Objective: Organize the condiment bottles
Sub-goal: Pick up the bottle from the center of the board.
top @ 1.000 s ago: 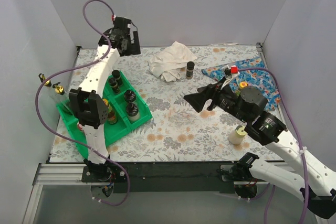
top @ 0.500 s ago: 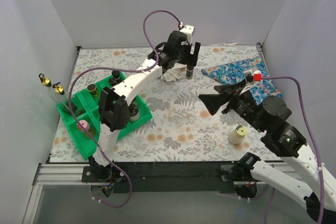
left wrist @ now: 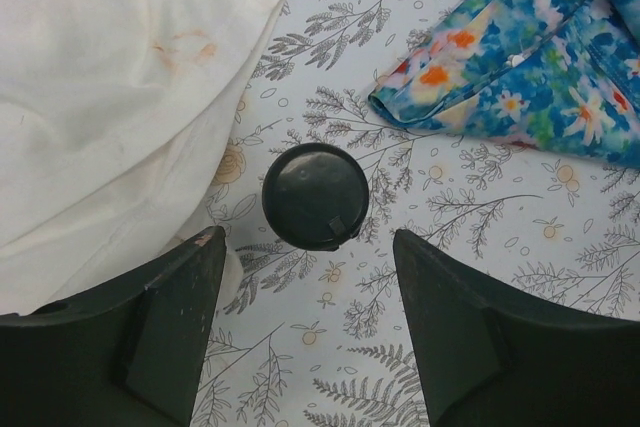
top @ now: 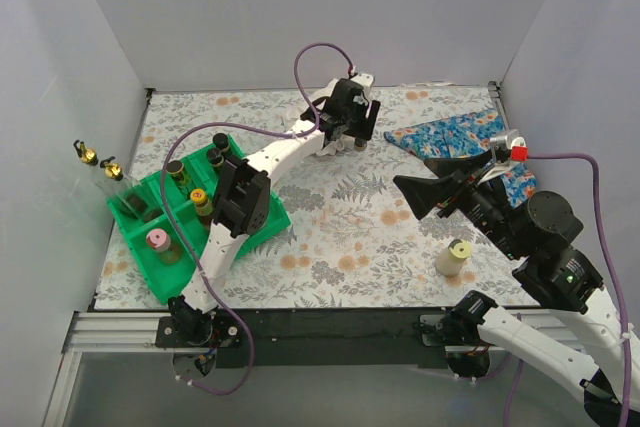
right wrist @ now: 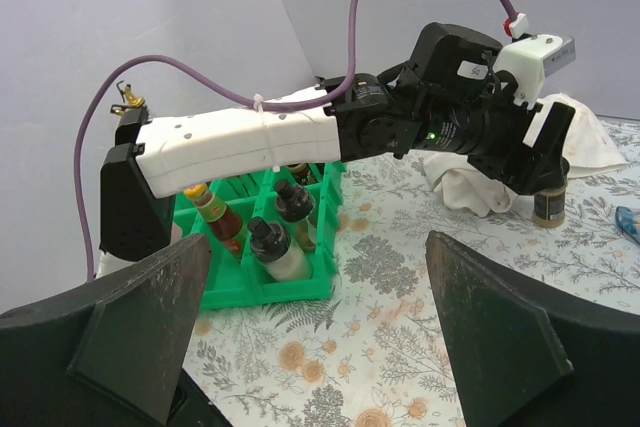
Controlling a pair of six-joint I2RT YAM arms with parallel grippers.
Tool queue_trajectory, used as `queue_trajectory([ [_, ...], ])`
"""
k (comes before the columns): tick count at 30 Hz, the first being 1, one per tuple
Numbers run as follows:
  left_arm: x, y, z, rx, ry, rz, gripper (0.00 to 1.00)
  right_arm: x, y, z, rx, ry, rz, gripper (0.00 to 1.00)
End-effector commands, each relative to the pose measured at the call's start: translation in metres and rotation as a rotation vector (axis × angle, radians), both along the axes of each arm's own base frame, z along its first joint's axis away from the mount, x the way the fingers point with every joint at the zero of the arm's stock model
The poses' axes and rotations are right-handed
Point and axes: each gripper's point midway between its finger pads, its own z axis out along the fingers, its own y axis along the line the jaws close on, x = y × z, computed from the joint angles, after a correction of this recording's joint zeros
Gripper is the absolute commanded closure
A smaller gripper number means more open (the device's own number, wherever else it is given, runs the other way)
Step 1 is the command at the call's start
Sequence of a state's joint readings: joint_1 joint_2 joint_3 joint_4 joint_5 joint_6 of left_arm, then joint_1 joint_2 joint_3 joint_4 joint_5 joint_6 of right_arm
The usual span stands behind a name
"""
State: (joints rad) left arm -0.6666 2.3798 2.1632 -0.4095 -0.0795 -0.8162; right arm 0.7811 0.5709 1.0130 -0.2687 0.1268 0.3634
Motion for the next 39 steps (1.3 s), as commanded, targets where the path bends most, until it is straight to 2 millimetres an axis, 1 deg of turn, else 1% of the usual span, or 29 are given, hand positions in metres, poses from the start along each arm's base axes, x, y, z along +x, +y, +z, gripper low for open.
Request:
queue_trajectory([
  [1,0.012,-0.01,0.047,-0.051,-0.122,-0.016,0.33,-0.008,-0.004,0.029,0.051,-0.053,0.018,0.03],
  [4,0.013,-0.013,0.04,-0.048,-0.117,-0.028,0.33,-0.008,-0.004,0.031,0.06,-0.053,0.014,0.03],
  [5,0.012,-0.015,0.033,-0.045,-0.107,-0.04,0.33,-0.008,-0.004,0.032,0.062,-0.053,0.017,0.03],
  [9,0.019,-0.017,0.025,-0.022,-0.123,-0.037,0.34,-0.013,-0.004,0.042,0.076,-0.069,0.034,0.03],
  [10,0.02,-0.017,0.027,-0.023,-0.13,-0.032,0.35,-0.013,-0.006,0.043,0.079,-0.073,0.03,0.03],
  [11,0.022,-0.017,0.026,-0.021,-0.133,-0.026,0.39,-0.013,-0.007,0.044,0.083,-0.074,0.025,0.03],
  [13,0.023,-0.019,0.03,-0.035,-0.144,-0.023,0.46,-0.013,-0.01,0.045,0.089,-0.077,0.012,0.03],
  [14,0.024,-0.019,0.03,-0.038,-0.145,-0.023,0.51,-0.013,-0.011,0.045,0.09,-0.08,0.01,0.03],
  [17,0.024,-0.02,0.032,-0.041,-0.151,-0.025,0.52,-0.014,-0.012,0.047,0.093,-0.085,0.01,0.03],
  [19,0.022,-0.02,0.032,-0.037,-0.15,-0.03,0.56,-0.014,-0.012,0.048,0.093,-0.087,0.008,0.03],
  [20,0.022,-0.019,0.031,-0.035,-0.149,-0.03,0.59,-0.014,-0.012,0.048,0.093,-0.085,0.008,0.03],
  [21,0.022,-0.018,0.031,-0.028,-0.15,-0.027,0.67,-0.014,-0.012,0.048,0.094,-0.087,0.006,0.03],
  [22,0.021,-0.016,0.037,-0.029,-0.159,-0.02,0.72,-0.014,-0.012,0.048,0.094,-0.085,0.005,0.03],
  [23,0.018,-0.016,0.037,-0.021,-0.159,-0.018,0.76,-0.014,-0.013,0.048,0.095,-0.086,0.005,0.03],
  [24,0.017,-0.016,0.042,-0.016,-0.17,-0.011,0.83,-0.014,-0.012,0.048,0.095,-0.086,0.007,0.03],
  [25,0.015,-0.015,0.046,-0.009,-0.178,-0.002,0.85,-0.014,-0.013,0.049,0.097,-0.086,0.005,0.03],
  [26,0.011,-0.014,0.059,-0.018,-0.193,-0.002,0.88,-0.014,-0.013,0.049,0.097,-0.086,0.005,0.03],
  [27,0.009,-0.013,0.066,-0.023,-0.2,-0.002,0.91,-0.015,-0.013,0.048,0.096,-0.085,0.007,0.03],
  [28,0.005,-0.014,0.074,-0.03,-0.207,-0.002,0.97,-0.015,-0.013,0.049,0.098,-0.087,0.007,0.04],
  [29,0.0,-0.011,0.099,-0.054,-0.235,0.004,1.0,-0.015,-0.013,0.05,0.099,-0.088,0.007,0.04],
  [30,-0.004,-0.007,0.103,-0.056,-0.232,0.014,1.0,-0.016,-0.014,0.051,0.102,-0.089,0.007,0.03],
  [31,-0.007,-0.003,0.117,-0.077,-0.241,0.025,1.0,-0.017,-0.015,0.052,0.104,-0.094,0.007,0.03],
  [32,-0.01,0.003,0.127,-0.079,-0.251,0.047,1.0,-0.017,-0.015,0.052,0.106,-0.093,0.006,0.04],
  [33,-0.017,0.013,0.151,-0.094,-0.274,0.065,1.0,-0.017,-0.016,0.053,0.109,-0.095,0.003,0.04],
  [35,-0.021,0.03,0.168,-0.092,-0.294,0.12,1.0,-0.018,-0.017,0.054,0.115,-0.095,0.004,0.03],
  [36,-0.03,0.042,0.185,-0.093,-0.304,0.138,1.0,-0.018,-0.017,0.053,0.116,-0.091,0.003,0.03],
  [38,-0.033,0.065,0.198,-0.079,-0.312,0.203,1.0,-0.018,-0.017,0.051,0.121,-0.079,0.005,0.04],
  [39,-0.037,0.076,0.197,-0.061,-0.296,0.226,1.0,-0.019,-0.016,0.051,0.125,-0.078,0.009,0.04],
])
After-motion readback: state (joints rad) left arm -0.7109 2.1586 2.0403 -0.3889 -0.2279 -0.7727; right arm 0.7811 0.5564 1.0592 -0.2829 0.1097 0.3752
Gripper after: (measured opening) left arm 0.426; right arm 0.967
